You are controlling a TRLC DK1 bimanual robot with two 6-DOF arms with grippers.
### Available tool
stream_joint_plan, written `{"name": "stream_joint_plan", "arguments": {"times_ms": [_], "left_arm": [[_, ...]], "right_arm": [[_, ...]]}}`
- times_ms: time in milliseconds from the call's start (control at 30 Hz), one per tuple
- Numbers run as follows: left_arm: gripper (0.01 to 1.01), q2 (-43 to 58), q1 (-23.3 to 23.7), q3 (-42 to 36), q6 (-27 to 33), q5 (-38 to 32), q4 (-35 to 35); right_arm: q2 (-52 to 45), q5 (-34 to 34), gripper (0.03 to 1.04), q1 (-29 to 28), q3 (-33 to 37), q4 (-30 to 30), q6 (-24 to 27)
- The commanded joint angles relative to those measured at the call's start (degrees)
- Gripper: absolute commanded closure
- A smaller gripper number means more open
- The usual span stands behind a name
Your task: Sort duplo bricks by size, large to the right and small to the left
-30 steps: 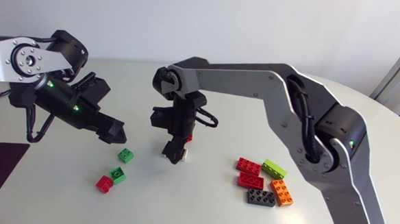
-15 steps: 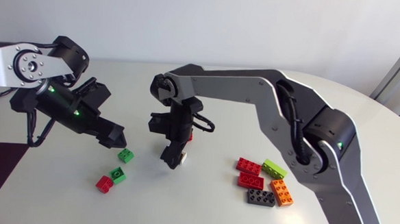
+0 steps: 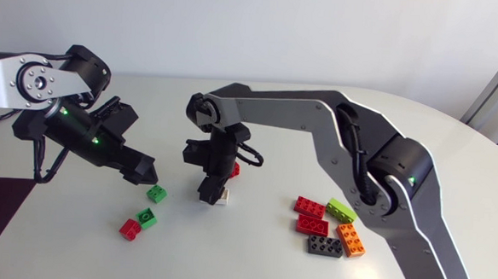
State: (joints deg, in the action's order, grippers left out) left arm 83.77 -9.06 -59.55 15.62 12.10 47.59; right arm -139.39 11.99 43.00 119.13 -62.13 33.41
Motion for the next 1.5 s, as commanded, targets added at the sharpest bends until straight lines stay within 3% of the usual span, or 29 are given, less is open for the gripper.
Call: {"name": "stream_joint_plan", "arguments": {"times_ms": [0, 67, 400, 967, 1467], "left_arm": [[0.049, -0.4, 0.4, 1.0, 1.1, 0.8, -0.1], [0.049, -0.4, 0.3, 1.1, 1.1, 0.8, -0.1], [0.049, -1.7, 0.3, 1.1, 1.0, 0.9, 0.0], [0.049, -1.8, -3.6, 0.7, -1.0, 1.4, -0.1], [0.049, -2.3, -5.3, 1.3, -1.8, 1.4, -0.1]], "right_arm": [[0.3, 0.4, 0.89, -0.6, -1.5, 1.6, -1.1], [1.2, 0.4, 0.97, -0.7, -3.1, 2.9, -1.1], [6.3, 0.4, 0.97, -3.2, -10.9, 4.9, -1.0], [18.4, -0.7, 0.97, -21.6, -26.8, 7.5, 3.7], [19.2, -0.7, 0.97, -28.9, -34.1, 10.6, 5.6]]}}
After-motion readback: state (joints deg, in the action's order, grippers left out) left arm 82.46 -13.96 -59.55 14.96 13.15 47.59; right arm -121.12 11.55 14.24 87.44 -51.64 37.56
